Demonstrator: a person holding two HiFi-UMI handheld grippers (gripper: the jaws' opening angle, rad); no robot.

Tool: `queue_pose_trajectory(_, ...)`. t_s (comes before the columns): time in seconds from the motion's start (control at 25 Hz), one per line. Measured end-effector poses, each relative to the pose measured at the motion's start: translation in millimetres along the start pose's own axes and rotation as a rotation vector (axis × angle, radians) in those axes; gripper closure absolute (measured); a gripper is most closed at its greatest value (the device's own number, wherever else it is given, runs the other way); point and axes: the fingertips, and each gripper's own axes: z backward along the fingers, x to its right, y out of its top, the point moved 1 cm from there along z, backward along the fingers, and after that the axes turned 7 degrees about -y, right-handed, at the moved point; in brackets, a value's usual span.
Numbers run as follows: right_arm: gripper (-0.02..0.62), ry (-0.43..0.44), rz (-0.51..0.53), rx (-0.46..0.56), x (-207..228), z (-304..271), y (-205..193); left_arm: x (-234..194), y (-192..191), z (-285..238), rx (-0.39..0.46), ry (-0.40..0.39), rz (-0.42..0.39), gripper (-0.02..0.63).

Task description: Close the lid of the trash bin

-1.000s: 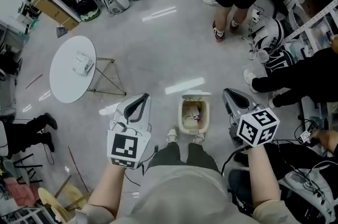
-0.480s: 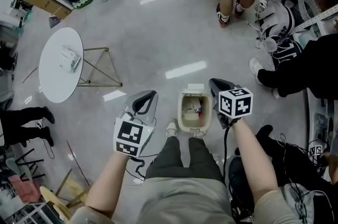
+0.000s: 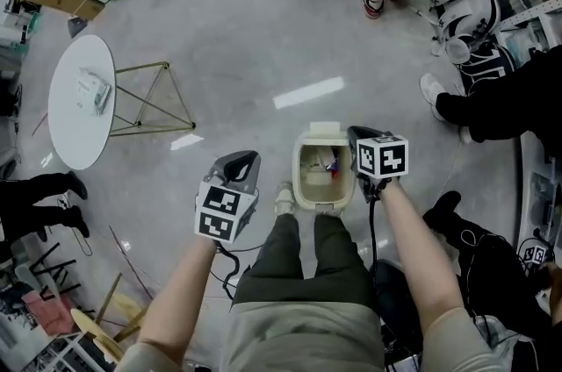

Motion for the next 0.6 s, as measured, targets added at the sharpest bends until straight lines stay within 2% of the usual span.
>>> queue_pose_trajectory(0.16,0.592,-0.004,-0.054,-0.076,4,5,-32,5,-16,-8,-0.034,-0.016,0.020,0.603)
queue_pose_trajectory(0.36,0.592,0.041,-0.092,-0.165,-9,14,-106,21,-36,-14,-0.063,-0.055,0.044,0.603)
queue_pose_trajectory(0.6,0.592,0.040,-0.115,-0.266,-9,-6,-191,38,-83,-34,-0.137,-0.090,0.070,0.603)
